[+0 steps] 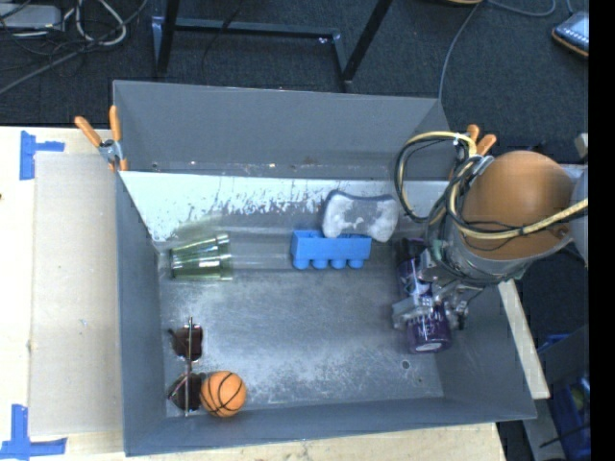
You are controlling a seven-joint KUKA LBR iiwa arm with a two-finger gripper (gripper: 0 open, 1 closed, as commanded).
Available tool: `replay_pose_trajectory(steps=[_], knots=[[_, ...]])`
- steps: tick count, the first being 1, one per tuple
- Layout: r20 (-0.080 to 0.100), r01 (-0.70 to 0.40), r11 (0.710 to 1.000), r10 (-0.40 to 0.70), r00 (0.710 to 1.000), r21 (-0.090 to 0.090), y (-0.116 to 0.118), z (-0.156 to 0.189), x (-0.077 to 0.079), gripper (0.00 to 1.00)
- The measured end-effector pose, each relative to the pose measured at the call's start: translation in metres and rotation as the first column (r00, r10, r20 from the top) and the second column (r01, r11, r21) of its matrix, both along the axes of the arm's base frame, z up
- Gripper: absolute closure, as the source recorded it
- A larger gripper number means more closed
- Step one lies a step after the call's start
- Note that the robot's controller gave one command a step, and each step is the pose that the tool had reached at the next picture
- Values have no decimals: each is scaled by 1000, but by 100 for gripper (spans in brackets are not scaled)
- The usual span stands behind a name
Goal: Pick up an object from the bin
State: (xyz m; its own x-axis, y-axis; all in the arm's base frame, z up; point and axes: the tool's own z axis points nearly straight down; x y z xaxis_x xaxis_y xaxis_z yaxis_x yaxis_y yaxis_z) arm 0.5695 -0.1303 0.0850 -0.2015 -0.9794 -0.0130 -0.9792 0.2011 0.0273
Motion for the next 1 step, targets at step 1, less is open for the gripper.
replay_pose_trajectory(steps=[1], knots=[[10, 5, 1000, -5, 1000, -2, -1, 30, 3, 100]])
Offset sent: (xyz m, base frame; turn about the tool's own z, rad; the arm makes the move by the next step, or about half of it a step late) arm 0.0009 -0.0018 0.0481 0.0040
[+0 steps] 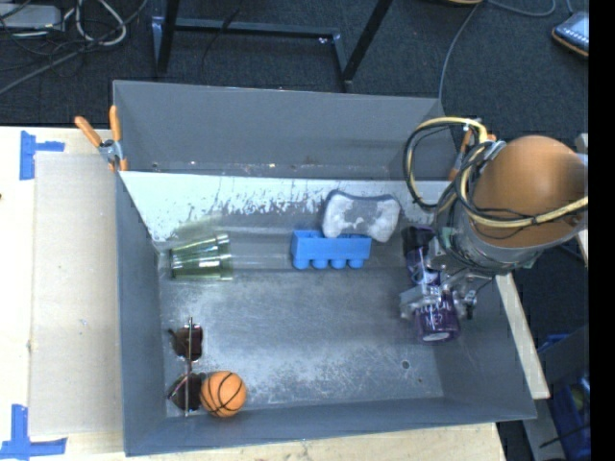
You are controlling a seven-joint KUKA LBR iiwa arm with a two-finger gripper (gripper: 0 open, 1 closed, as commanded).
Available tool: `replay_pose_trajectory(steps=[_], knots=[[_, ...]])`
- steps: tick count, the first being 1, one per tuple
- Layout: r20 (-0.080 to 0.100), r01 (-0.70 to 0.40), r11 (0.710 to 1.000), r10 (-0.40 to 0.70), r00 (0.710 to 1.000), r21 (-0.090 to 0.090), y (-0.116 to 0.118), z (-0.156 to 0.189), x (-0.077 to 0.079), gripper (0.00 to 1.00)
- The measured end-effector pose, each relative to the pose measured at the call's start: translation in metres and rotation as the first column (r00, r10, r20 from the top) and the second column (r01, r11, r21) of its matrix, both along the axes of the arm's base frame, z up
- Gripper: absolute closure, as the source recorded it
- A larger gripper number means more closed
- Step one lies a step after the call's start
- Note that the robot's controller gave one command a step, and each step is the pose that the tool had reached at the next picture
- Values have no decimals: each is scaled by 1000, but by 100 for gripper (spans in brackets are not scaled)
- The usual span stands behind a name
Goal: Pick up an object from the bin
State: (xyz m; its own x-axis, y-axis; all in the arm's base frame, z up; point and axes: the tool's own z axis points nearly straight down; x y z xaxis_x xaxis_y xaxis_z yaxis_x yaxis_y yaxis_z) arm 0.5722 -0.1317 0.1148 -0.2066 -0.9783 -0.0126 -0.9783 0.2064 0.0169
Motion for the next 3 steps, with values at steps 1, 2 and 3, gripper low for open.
replay_pose_trajectory(steps=[1, 2, 3], knots=[[-5, 3, 1000, -3, 1000, 2, 1, 10, -1, 100], [-7, 7, 1000, -7, 1000, 4, 2, 39, -1, 100], [-5, 7, 1000, -7, 1000, 3, 2, 59, -1, 100]])
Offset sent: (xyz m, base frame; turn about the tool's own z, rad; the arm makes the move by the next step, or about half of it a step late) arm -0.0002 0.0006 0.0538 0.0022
